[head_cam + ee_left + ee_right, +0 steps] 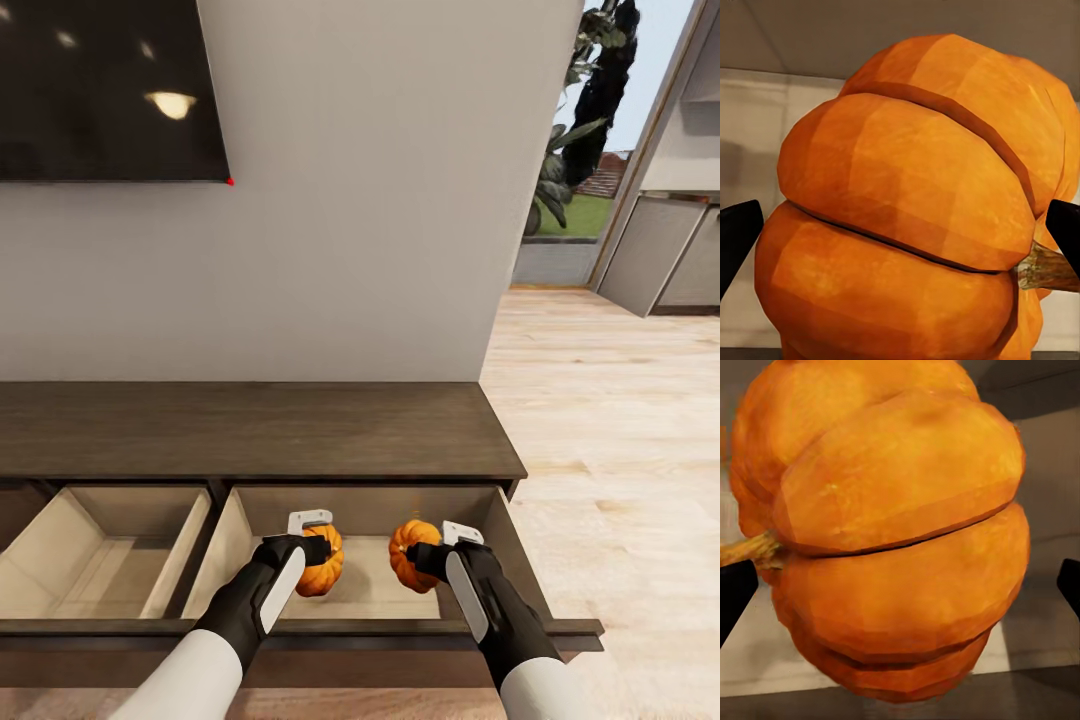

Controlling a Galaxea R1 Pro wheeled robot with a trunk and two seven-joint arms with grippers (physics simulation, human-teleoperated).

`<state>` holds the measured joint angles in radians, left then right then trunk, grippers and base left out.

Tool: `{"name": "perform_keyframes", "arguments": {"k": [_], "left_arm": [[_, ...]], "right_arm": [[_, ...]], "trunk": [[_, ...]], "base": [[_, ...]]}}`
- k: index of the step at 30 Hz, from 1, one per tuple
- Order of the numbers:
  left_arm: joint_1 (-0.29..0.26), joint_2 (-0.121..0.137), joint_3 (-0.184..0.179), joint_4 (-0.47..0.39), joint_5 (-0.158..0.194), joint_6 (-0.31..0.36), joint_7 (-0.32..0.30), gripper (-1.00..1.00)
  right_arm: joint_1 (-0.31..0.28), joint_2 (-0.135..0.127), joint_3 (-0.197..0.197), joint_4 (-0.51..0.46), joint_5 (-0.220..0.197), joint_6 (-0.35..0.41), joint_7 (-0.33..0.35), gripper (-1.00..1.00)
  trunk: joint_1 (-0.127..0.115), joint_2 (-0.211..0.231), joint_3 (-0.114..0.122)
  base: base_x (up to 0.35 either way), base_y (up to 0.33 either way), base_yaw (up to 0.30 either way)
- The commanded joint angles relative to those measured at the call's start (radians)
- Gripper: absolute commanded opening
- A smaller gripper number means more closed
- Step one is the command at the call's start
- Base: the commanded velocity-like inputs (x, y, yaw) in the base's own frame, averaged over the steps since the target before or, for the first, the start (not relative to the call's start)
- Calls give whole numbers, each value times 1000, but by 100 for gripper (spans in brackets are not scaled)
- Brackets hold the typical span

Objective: Place each of the two pumpkins and all three candles from the living room inside a cabinet in the living room (use any cabinet), then make sure every cabinet is closed, and position the cauldron so it is next to a table in the living room.

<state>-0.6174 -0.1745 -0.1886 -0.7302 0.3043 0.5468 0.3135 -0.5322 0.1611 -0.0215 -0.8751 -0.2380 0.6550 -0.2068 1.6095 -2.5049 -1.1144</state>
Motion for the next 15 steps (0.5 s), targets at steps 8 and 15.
{"name": "perform_keyframes", "arguments": {"k": [8,15], "left_arm": [[0,0,0,-2,-1,2,0,100],[0,0,1,-6,1,2,1,100]], "right_arm": [[0,0,0,1,-1,0,0,100],[0,-1,0,1,-1,3,1,100]], "trunk": [[1,-1,-12],[1,0,-8]], "base": [[0,0,0],[0,0,0]]}}
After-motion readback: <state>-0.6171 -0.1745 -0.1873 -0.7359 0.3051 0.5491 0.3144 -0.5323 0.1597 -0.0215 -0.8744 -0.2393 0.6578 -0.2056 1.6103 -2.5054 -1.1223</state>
